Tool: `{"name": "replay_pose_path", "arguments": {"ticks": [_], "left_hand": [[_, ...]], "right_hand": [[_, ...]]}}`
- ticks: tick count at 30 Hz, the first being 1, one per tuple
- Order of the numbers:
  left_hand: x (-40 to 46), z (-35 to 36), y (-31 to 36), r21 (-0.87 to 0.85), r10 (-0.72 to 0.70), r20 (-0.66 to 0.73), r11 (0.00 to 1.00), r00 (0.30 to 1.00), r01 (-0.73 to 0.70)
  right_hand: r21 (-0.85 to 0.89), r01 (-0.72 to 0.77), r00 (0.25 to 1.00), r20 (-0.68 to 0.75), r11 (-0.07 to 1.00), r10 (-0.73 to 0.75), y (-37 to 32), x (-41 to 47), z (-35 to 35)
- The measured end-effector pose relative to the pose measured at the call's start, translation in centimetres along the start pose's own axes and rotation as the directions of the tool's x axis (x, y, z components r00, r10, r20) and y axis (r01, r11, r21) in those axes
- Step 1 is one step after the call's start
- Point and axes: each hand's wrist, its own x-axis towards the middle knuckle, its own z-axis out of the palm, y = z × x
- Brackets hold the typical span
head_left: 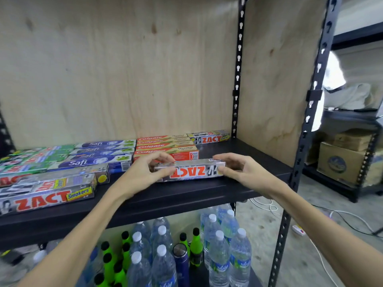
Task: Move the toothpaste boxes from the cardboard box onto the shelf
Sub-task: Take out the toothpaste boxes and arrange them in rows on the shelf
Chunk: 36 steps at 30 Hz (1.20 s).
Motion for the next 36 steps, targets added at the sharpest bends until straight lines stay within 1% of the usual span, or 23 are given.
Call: {"name": "replay_pose_path", "arguments": {"ticks": [2,5,8,11,13,18,20,23,25,27,28,31,33,36], "left_hand": [[0.2,0.1,-0.3,-0.042,-0.041,-0.06,0.998,0.997,0.039],[0.5,0.4,-0.8,0.001,-0.098,-0.123,0.995,0.987,0.099],[0.3,0.5,-0.2,-0.052,-0.167,-0.119,0.985,0.979,0.161],[0.2,0.4,0.3,-0.112,-0.207,-0.095,0.974,0.974,0.196],[0.0,0.3,0.8,-0.115,-0.191,-0.107,0.977,0.976,0.179],[-0.1,-0.1,0.0,-0.122,-0.044,-0.108,0.992,0.993,0.03],[-0.1,-0.1,-0.2,-0.127,-0.041,-0.124,0.992,0.991,0.025],[-0.1,0.2,-0.1,-0.157,-0.077,-0.152,0.986,0.985,0.053],[-0.1,0.3,0.0,-0.072,-0.083,-0.169,0.995,0.982,0.072],[-0.2,0.4,0.2,0.031,-0.075,-0.187,0.996,0.979,0.082],[-0.3,0.4,0.2,0.051,-0.071,-0.197,0.995,0.978,0.082],[-0.4,0.2,0.5,0.022,-0.058,-0.221,0.998,0.974,0.065],[-0.5,0.1,0.8,-0.018,-0.023,-0.168,1.0,0.986,0.02],[-0.9,0.0,1.0,0.017,-0.003,0.004,1.0,1.0,0.003]], "right_hand": [[-0.001,-0.017,0.998,-0.059,1.0,0.017,-0.1,0.2,0.3],[0.006,-0.009,0.994,-0.105,1.0,0.009,-0.1,0.2,0.6],[-0.045,0.005,0.997,-0.081,0.999,-0.009,0.0,-0.1,1.0],[-0.065,-0.016,0.993,-0.116,0.998,0.009,0.4,0.2,1.3],[-0.088,-0.041,0.989,-0.144,0.995,0.028,0.3,0.4,1.5],[-0.085,-0.075,0.987,-0.147,0.994,0.062,0.1,0.5,1.6],[-0.092,-0.085,0.985,-0.157,0.992,0.07,0.1,0.5,1.6],[-0.07,-0.1,0.978,-0.192,0.993,0.085,-0.3,0.4,1.8],[-0.075,-0.098,0.976,-0.2,0.992,0.081,-0.6,0.3,1.9],[-0.118,-0.091,0.985,-0.158,0.989,0.072,-0.8,0.1,1.8],[-0.145,-0.09,0.988,-0.135,0.985,0.07,-0.8,0.0,1.7],[-0.154,-0.094,0.993,-0.084,0.984,0.082,-1.0,-0.3,1.4],[-0.107,-0.105,0.993,-0.06,0.989,0.099,-1.2,-0.4,1.2],[-0.008,-0.132,0.99,-0.046,0.991,0.131,-1.3,-0.5,1.0]]}}
